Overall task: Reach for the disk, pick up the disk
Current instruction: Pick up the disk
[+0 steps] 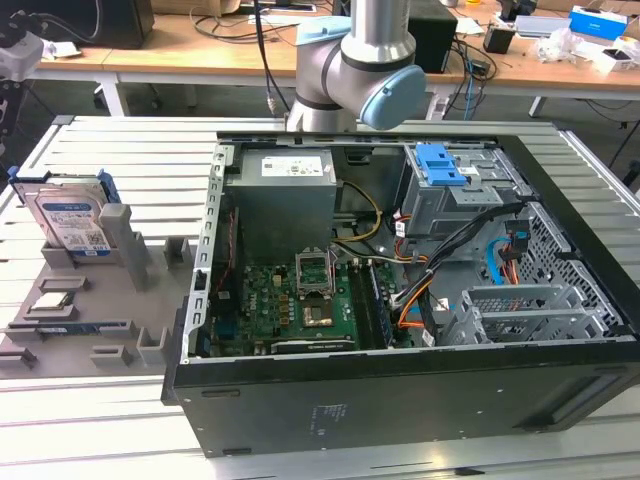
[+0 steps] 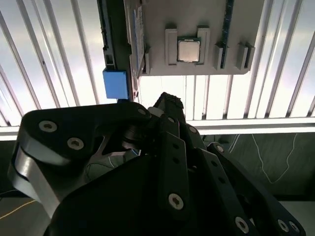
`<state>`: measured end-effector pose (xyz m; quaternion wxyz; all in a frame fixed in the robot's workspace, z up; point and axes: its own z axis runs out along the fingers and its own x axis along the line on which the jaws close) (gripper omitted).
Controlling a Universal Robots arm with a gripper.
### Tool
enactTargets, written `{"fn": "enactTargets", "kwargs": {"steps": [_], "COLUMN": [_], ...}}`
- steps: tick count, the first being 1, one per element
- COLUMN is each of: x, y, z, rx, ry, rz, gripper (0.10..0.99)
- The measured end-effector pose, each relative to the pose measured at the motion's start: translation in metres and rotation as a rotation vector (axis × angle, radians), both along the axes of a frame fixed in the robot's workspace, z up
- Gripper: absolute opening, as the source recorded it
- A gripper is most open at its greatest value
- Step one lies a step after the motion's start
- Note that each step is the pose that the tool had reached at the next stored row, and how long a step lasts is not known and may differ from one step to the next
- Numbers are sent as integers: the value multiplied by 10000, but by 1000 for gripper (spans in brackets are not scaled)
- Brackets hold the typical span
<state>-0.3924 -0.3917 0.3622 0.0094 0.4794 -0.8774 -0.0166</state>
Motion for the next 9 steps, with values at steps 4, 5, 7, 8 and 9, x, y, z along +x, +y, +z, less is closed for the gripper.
{"fn": "enactTargets", "kwargs": {"steps": [4,5,7,8,9], "x": [0,0,0,0,0], "y": [0,0,0,0,0], "z": [0,0,0,0,0], "rx": [0,0,1,1,1], "ry": [0,0,0,0,0], "rz": [424,490,644,797,878], "gripper": [106,106,106,106,106]}}
